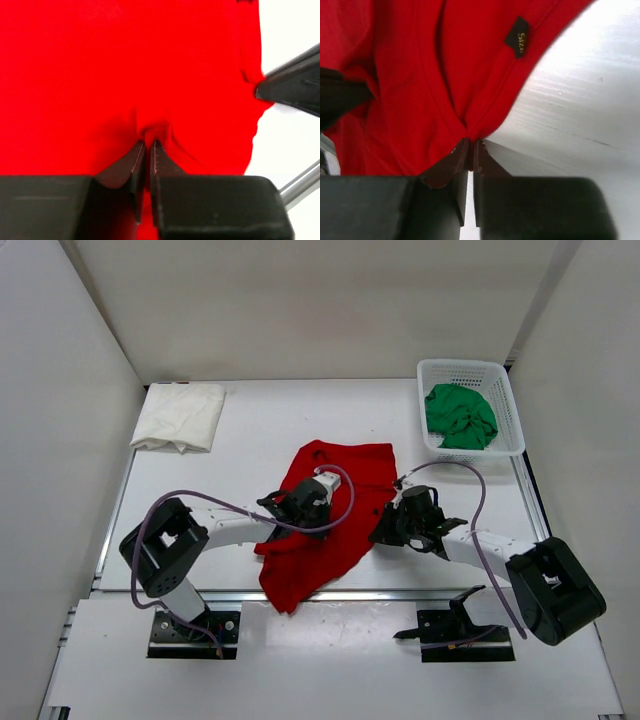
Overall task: Fold and stack the t-shirts
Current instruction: Flatten out the tshirt
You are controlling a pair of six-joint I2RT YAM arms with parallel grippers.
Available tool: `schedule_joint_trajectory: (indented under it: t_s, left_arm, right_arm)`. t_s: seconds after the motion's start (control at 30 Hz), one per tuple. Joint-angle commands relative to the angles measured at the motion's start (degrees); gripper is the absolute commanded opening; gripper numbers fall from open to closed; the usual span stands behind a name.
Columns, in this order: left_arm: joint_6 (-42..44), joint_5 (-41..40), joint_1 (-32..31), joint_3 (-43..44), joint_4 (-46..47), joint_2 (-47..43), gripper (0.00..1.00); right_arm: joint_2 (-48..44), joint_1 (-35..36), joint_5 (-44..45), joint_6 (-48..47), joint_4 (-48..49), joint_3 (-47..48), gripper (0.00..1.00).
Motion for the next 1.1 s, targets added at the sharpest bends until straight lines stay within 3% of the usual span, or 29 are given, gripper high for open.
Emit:
schedule_joint_trajectory:
  t_s: [0.0,0.1,0.3,0.47,0.53,0.63,0.7,0.8,0.87,0.93,1.07]
  left_arm:
    - [-2.4,1.51,2.97,-1.76,2.9,-4.69,0.15]
    - [-4.07,4.85,7.53,-3.86,3.96,-10.23,0.11]
    - [-7.32,15.13,24.38,-9.4,5.9,-20.25,0.09]
    - [-11.53,20.15,37.33,-13.97,5.98,-27.02,0.08]
    - [-11.89,21.12,42.94,-14.42,5.2,-29.21,0.09]
    - [-11.19,20.85,49.44,-13.54,1.6,-30.36,0.09]
    - [-12.85,22.95,52.69,-14.24,2.38,-30.54,0.1]
    - [-13.65,22.27,54.3,-15.55,2.73,-30.72,0.13]
    - [-13.39,22.61,55.35,-16.43,1.86,-30.37,0.14]
    - [-13.74,23.05,56.93,-17.75,1.5,-30.37,0.14]
    - [-15.4,25.25,61.41,-23.54,3.17,-32.38,0.19]
  right_arm:
    - [1.23,-0.47,-1.82,1.4,3.39,0.41,0.0]
    - [-0.17,-3.63,-0.49,0.35,2.34,1.65,0.0]
    - [3.4,-15.14,-0.84,-1.41,2.68,6.56,0.0]
    - [15.19,-21.3,-1.29,-0.62,5.24,19.47,0.0]
    - [22.38,-22.62,-1.1,-1.06,2.0,27.2,0.0]
    - [25.66,-23.06,-1.11,-1.32,-2.04,37.83,0.02]
    - [23.74,-22.02,0.55,-2.89,-3.03,37.94,0.33]
    - [17.26,-19.04,4.68,-4.57,-4.87,31.91,0.51]
    - [10.23,-17.37,5.75,-3.61,-1.64,24.0,0.54]
    - [5.39,-15.43,4.44,-1.68,0.83,13.74,0.46]
    - [-3.05,-10.59,4.88,-0.45,-0.84,2.56,0.32]
